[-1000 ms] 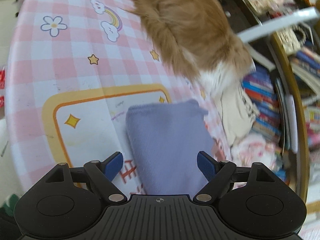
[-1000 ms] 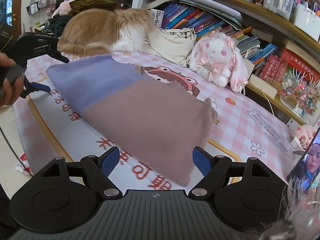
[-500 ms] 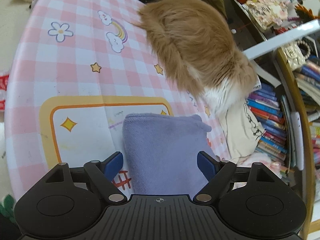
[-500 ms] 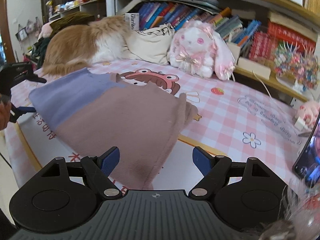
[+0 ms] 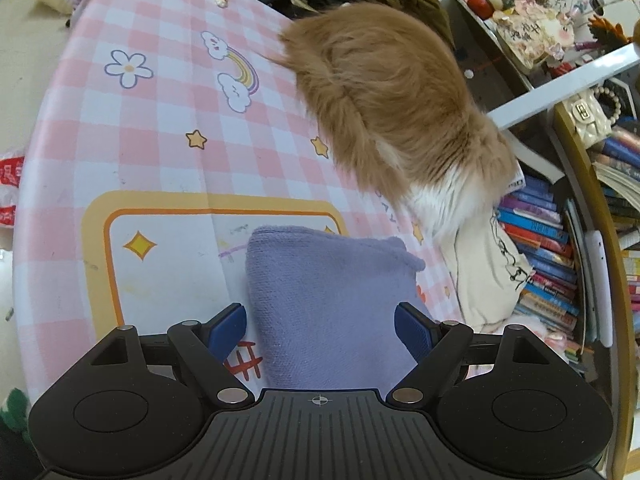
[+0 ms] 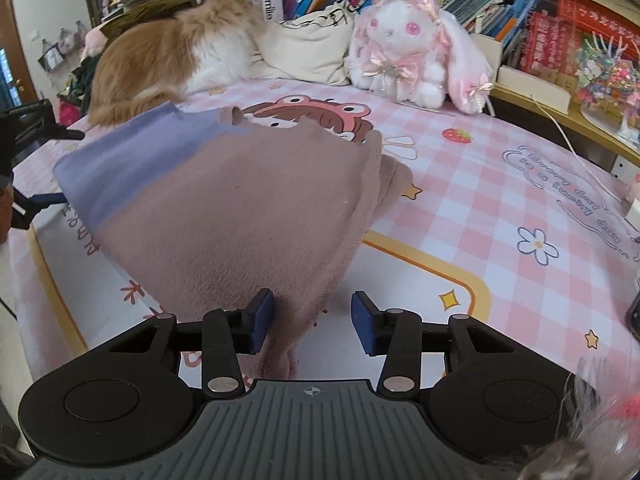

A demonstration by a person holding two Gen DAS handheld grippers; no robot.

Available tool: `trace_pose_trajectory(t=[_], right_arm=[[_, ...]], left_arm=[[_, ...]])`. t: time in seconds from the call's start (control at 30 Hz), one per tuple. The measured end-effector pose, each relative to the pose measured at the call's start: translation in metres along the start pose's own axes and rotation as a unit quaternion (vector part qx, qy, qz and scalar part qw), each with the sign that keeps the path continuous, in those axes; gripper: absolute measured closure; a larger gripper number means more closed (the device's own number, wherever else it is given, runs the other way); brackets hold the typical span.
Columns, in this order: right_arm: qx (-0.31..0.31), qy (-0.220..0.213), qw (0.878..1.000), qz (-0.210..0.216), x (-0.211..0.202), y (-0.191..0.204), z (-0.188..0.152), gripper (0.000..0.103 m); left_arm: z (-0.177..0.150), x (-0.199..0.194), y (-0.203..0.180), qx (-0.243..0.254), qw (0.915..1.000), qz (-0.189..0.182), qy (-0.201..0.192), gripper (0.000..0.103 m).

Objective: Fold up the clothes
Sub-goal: 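Grasp the mauve side edge with the right gripper while the left gripper grasps the lavender side edge, then hold the sweater side edge closed in both grippers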

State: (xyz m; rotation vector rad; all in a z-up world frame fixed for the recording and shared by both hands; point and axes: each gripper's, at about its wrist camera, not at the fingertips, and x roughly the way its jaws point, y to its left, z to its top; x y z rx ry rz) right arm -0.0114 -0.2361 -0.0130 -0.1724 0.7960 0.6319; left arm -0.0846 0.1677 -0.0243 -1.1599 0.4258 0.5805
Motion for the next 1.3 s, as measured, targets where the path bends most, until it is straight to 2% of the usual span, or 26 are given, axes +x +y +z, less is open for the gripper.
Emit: trace_pose_trajectory(t=[0.3, 0.4, 0.47, 0.53, 0.6, 0.63, 0.67, 0.7, 0.73, 0.8, 0.87, 0.9, 1.0, 1.07, 1.17, 1.3], right_arm=[[-0.012, 0.009, 1.0, 0.007, 0.003, 0.0, 0.0, 0.062], [-0.007, 0.011, 1.0, 0.004, 0.004, 0.001, 0.0, 0.062], [-0.003, 0.014, 1.0, 0.002, 0.005, 0.001, 0.001, 0.062], [0.0, 0.015, 1.0, 0.001, 0.005, 0.002, 0.001, 0.062], [0.005, 0.016, 1.0, 0.001, 0.005, 0.002, 0.001, 0.062], [0.008, 0.016, 1.0, 0.001, 0.005, 0.001, 0.001, 0.062], [0.011, 0.017, 1.0, 0.001, 0.005, 0.001, 0.001, 0.062], [0.014, 0.017, 1.0, 0.001, 0.005, 0.001, 0.001, 0.062], [0.016, 0.018, 1.0, 0.0, 0.005, 0.001, 0.001, 0.062], [0.018, 0.02, 1.0, -0.001, 0.006, 0.001, 0.001, 0.062], [0.021, 0.021, 1.0, -0.001, 0.007, 0.001, 0.002, 0.062], [0.023, 0.022, 0.999, -0.001, 0.007, 0.001, 0.002, 0.061], [0.024, 0.024, 0.999, -0.004, 0.008, 0.001, 0.003, 0.061], [0.026, 0.025, 0.999, -0.004, 0.008, 0.001, 0.003, 0.061], [0.028, 0.025, 0.999, -0.006, 0.008, 0.002, 0.003, 0.061], [0.031, 0.024, 0.999, -0.009, 0.008, 0.003, 0.002, 0.061]], left_arm=[[0.008, 0.006, -0.002, -0.013, 0.9999, 0.008, -0.002, 0.027], [0.009, 0.01, -0.004, 0.003, 0.9997, 0.025, 0.0, 0.045], [0.011, 0.011, -0.004, 0.01, 0.9992, 0.038, 0.004, 0.067], [0.014, 0.012, 0.0, 0.008, 0.9989, 0.046, 0.011, 0.077], [0.016, 0.011, 0.003, 0.002, 0.9992, 0.035, 0.019, 0.09], [0.015, 0.006, -0.002, 0.016, 0.9996, 0.019, 0.014, 0.095], [0.013, 0.0, -0.007, 0.035, 0.9994, 0.002, 0.008, 0.095], [0.01, -0.011, -0.018, 0.075, 0.9965, -0.038, -0.002, 0.095], [0.006, -0.02, -0.03, 0.118, 0.9898, -0.08, -0.001, 0.095], [-0.004, -0.033, -0.054, 0.202, 0.9677, -0.15, 0.017, 0.093], [-0.01, -0.033, -0.065, 0.251, 0.9565, -0.145, 0.033, 0.087], [-0.012, -0.029, -0.066, 0.264, 0.9555, -0.127, 0.033, 0.087], [-0.01, -0.012, -0.057, 0.25, 0.9666, -0.051, 0.026, 0.08], [-0.008, 0.0, -0.052, 0.251, 0.9673, -0.018, 0.032, 0.069], [-0.006, 0.014, -0.044, 0.246, 0.9682, 0.001, 0.043, 0.068], [0.0, 0.023, -0.029, 0.186, 0.9811, -0.003, 0.052, 0.068]])
